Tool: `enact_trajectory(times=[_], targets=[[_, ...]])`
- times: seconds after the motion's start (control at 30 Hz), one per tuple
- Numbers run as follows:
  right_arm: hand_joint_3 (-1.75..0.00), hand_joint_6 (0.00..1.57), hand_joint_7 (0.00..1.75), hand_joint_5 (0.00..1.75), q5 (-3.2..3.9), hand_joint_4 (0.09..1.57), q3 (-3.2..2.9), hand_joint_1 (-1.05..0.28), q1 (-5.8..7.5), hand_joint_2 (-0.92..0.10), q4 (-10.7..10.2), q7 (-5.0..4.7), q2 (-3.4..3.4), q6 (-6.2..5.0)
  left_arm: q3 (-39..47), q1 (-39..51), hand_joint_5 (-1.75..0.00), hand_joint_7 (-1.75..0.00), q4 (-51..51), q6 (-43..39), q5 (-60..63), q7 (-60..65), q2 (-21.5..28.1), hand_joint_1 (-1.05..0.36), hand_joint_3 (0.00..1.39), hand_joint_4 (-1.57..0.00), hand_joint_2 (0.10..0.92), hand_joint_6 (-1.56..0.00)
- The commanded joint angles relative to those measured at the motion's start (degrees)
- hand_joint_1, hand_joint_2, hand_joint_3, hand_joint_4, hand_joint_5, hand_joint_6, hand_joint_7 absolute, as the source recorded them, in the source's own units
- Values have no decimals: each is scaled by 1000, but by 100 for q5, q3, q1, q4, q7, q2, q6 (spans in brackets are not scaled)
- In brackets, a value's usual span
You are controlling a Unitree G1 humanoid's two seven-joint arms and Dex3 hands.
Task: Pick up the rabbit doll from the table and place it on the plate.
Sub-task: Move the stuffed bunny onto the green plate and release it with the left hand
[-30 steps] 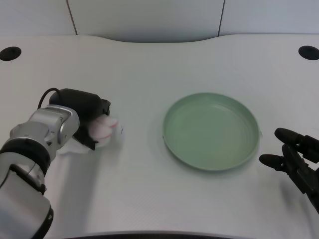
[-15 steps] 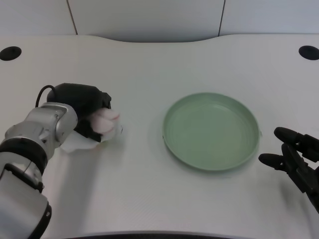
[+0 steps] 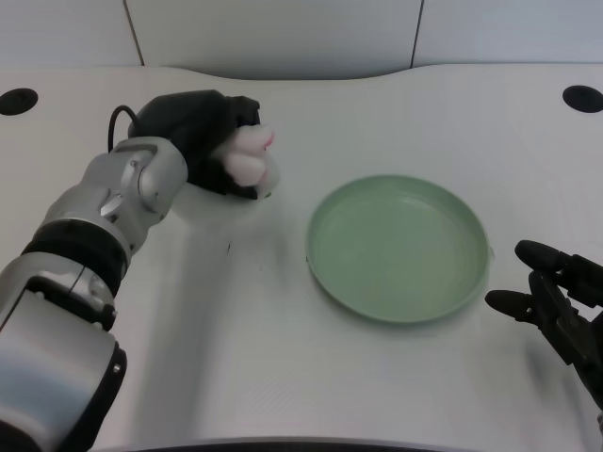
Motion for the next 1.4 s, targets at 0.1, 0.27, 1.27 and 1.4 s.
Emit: enact_trajectory(times=[0.1,0.27,1.27,1.4], targets=[[-377,1122,7,363,2,1094,13,-172,47,-921,-76,-124,19,93,-14,-346,-1746,-1746,-64,-77,-26,10,-317,-110,59,-862,885,-718],[-353,1126,8,359,-88,1093,83,-170,70,-921,-153,-216,77,141,-154,-504,-1746,-1746,-51,-146,81,20,-676,-115,90,-932,830,-755],[-326,1144,11,407,-246,1066,246,-229,112,-921,-171,-300,146,121,-411,-441,-1746,-1746,310,-139,68,-133,-2166,-301,611,-787,596,-622],[-327,1143,10,412,-198,1066,213,-231,83,-921,-97,-246,148,73,-444,-499,-1693,-1687,313,47,89,-348,-2125,-389,258,-567,743,-435]])
